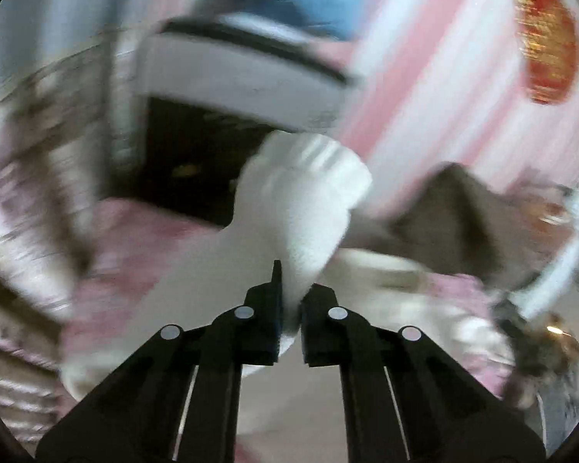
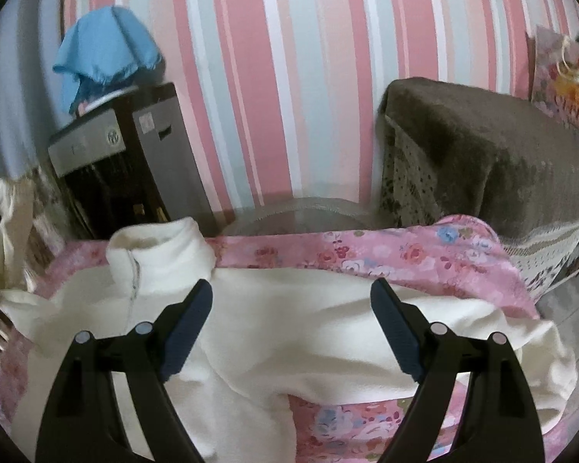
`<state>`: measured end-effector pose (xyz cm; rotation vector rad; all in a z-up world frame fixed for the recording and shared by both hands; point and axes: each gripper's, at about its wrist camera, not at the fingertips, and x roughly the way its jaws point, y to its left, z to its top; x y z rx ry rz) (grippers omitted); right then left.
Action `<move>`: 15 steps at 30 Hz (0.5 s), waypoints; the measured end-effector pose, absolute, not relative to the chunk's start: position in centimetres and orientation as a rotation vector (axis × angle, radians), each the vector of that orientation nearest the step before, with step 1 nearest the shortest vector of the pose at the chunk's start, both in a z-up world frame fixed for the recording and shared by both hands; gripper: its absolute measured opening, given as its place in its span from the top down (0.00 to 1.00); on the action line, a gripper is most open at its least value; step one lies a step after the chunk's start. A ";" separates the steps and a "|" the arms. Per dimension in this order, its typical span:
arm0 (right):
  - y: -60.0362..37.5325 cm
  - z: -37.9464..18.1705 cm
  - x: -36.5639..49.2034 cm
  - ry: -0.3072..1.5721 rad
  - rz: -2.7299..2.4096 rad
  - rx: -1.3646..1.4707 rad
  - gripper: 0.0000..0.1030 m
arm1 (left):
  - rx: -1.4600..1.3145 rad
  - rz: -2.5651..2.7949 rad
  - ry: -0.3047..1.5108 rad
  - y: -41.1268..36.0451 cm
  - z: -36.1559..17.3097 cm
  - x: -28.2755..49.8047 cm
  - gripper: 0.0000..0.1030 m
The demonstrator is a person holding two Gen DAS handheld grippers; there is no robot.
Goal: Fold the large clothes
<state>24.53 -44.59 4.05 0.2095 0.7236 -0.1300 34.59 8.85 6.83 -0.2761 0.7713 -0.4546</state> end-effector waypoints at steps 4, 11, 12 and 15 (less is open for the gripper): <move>-44.7 4.4 23.8 0.715 -0.134 0.205 0.18 | -0.211 -0.654 0.760 1.5 9.0 32.5 0.95; -45.6 3.6 23.1 0.729 -0.140 0.231 0.18 | -0.098 -0.707 0.926 -9.3 0.6 33.7 0.95; -45.7 3.4 23.1 0.737 -0.140 0.236 0.18 | -0.065 -0.705 0.959 -10.6 -1.0 34.0 0.94; -45.5 2.9 23.0 0.759 -0.134 0.233 0.18 | 0.060 -0.677 1.094 -13.9 -6.6 34.1 0.56</move>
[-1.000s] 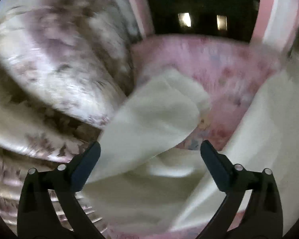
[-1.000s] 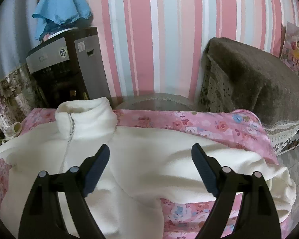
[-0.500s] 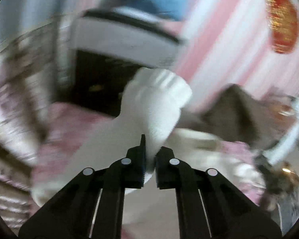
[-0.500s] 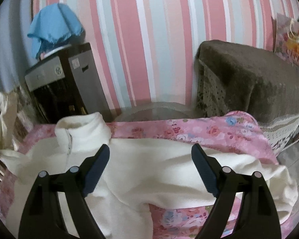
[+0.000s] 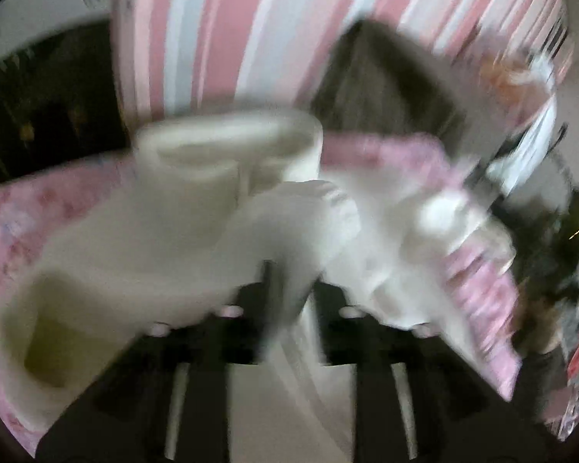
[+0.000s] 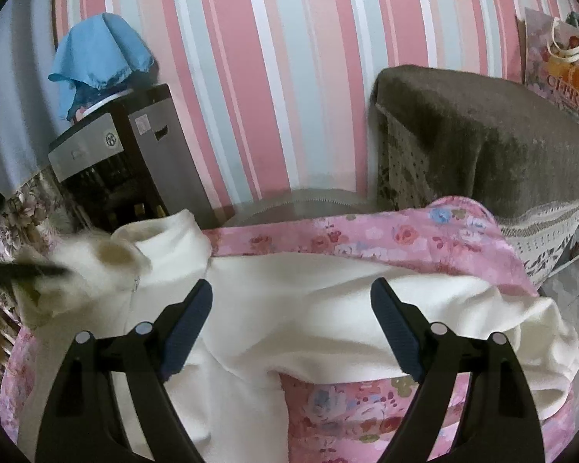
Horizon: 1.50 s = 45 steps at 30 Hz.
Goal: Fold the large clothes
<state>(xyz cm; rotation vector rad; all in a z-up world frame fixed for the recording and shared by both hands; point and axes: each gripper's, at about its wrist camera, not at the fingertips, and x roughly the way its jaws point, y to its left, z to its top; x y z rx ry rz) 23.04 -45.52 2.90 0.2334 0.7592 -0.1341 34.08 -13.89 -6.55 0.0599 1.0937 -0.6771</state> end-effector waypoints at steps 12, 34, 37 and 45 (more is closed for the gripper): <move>-39.7 3.2 25.8 0.815 0.074 0.223 0.18 | 0.315 -0.511 0.923 -7.5 -4.8 26.0 0.03; -37.5 5.0 26.4 0.796 0.051 -0.018 0.73 | 0.029 -0.269 0.860 7.7 -4.4 32.4 0.03; -39.6 -0.3 24.7 1.036 0.042 -0.054 0.70 | 0.082 -0.277 0.918 6.1 -6.9 33.1 0.03; -43.5 2.1 22.0 0.967 0.018 0.074 0.37 | 0.129 -0.326 1.000 2.0 -10.0 35.4 0.04</move>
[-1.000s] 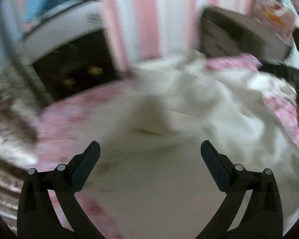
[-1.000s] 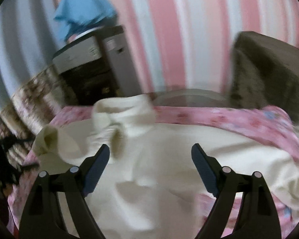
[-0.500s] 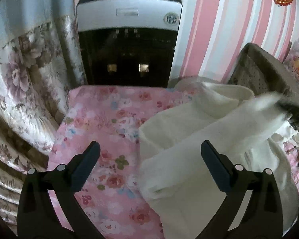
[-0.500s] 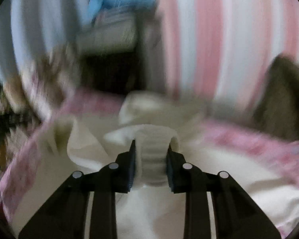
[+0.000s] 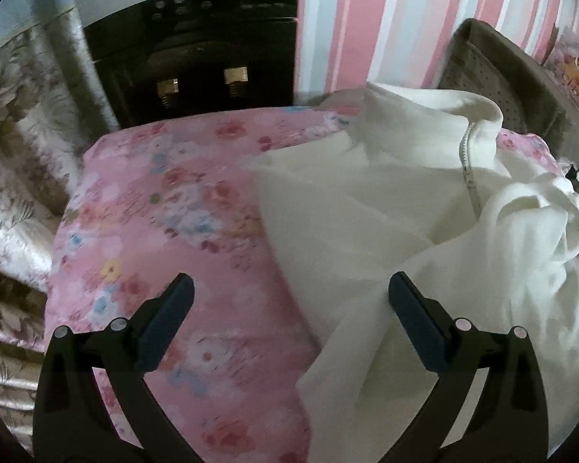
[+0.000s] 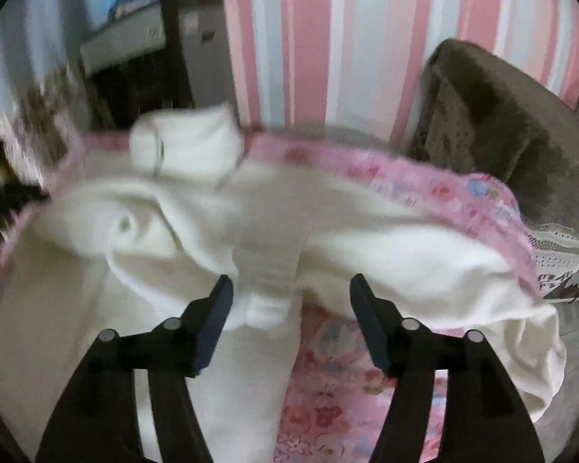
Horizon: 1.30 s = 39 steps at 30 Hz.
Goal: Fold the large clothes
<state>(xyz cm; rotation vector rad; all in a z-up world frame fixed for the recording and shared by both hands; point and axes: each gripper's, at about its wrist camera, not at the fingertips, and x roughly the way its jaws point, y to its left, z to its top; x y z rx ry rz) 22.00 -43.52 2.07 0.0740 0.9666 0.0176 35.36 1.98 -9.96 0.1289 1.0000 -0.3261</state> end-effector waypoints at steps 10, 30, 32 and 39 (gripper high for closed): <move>-42.8 -3.8 31.5 1.207 0.105 0.278 0.38 | 0.075 -0.430 1.117 -0.5 -12.1 37.5 0.28; -44.6 1.2 18.0 0.792 0.344 0.054 0.98 | 0.143 -0.391 1.032 0.9 -11.2 34.4 0.25; -45.0 -0.3 16.5 0.863 0.309 0.037 0.98 | 0.133 -0.464 1.026 0.4 -11.4 33.7 0.58; -46.4 0.0 22.7 0.888 0.190 0.159 0.64 | 0.208 -0.480 1.012 -1.6 -10.2 31.9 0.44</move>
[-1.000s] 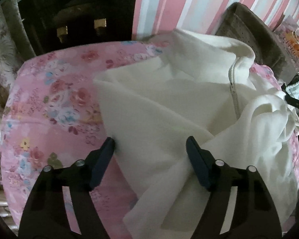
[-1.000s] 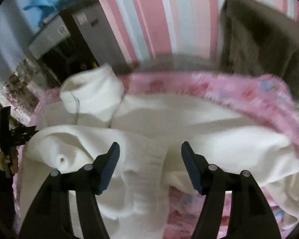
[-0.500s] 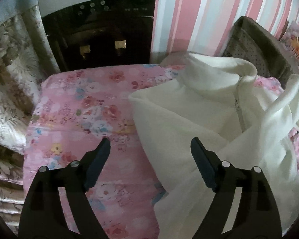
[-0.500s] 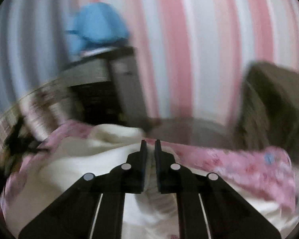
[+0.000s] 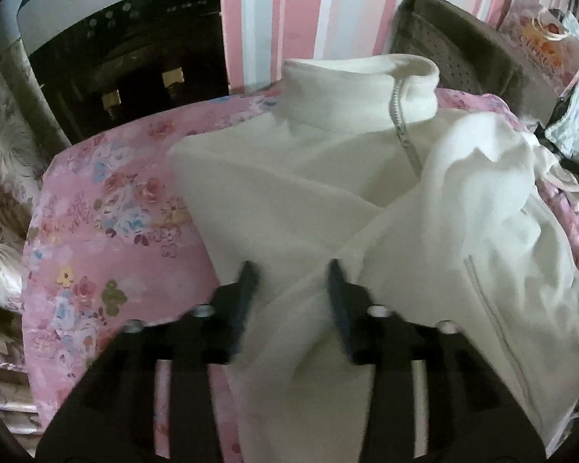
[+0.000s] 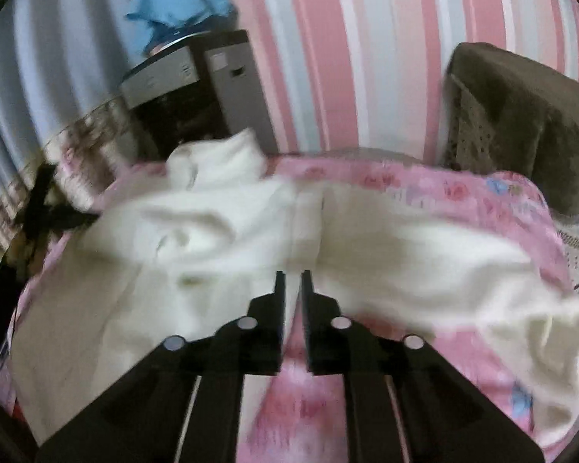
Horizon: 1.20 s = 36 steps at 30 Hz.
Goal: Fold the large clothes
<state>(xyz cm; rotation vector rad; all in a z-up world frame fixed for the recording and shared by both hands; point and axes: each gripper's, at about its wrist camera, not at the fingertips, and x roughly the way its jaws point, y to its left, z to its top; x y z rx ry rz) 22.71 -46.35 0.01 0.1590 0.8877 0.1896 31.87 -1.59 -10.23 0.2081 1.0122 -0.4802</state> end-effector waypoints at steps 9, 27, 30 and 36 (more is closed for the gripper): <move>-43.4 -5.4 34.8 1.171 0.116 0.186 0.70 | 0.255 -0.442 1.064 -3.9 -11.5 32.6 0.62; -40.6 -2.2 12.1 0.956 0.365 0.006 0.95 | 0.115 -0.512 1.013 2.0 -11.8 25.8 0.59; -40.3 -3.1 9.6 1.019 0.360 -0.012 0.92 | 0.145 -0.522 0.995 1.8 -11.5 24.4 0.37; -42.4 0.5 8.7 0.931 0.293 0.043 0.54 | 0.220 -0.488 0.917 1.9 -8.5 23.0 0.04</move>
